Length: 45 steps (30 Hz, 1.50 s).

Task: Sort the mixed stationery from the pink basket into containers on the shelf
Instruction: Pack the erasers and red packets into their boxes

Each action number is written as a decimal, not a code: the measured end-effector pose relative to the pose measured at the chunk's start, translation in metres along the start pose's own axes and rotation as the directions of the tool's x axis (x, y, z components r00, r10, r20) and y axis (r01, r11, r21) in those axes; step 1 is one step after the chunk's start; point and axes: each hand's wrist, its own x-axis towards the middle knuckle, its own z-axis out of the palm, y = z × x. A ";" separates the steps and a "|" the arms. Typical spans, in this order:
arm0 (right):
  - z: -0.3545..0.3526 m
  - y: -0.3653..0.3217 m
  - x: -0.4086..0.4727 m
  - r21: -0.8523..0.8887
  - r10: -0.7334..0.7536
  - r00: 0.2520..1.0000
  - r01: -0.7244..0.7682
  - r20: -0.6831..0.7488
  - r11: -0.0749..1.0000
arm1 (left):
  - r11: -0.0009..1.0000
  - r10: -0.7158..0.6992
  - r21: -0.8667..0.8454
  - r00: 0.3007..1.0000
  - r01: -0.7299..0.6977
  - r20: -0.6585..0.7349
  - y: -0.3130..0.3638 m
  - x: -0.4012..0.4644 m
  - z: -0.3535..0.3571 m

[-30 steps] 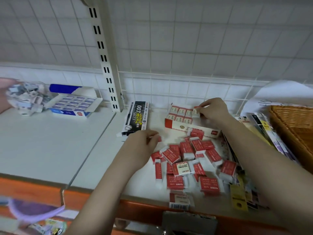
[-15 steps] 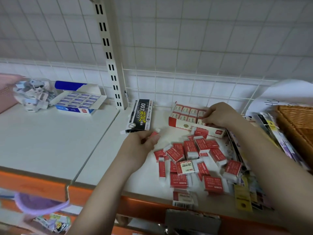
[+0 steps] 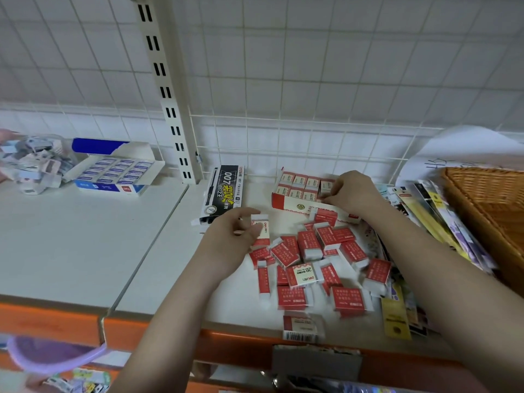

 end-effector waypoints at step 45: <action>-0.018 0.043 -0.160 0.166 -0.094 0.980 0.123 -0.174 0.978 | 0.622 0.281 0.659 0.906 -0.423 0.317 0.050 0.113 0.099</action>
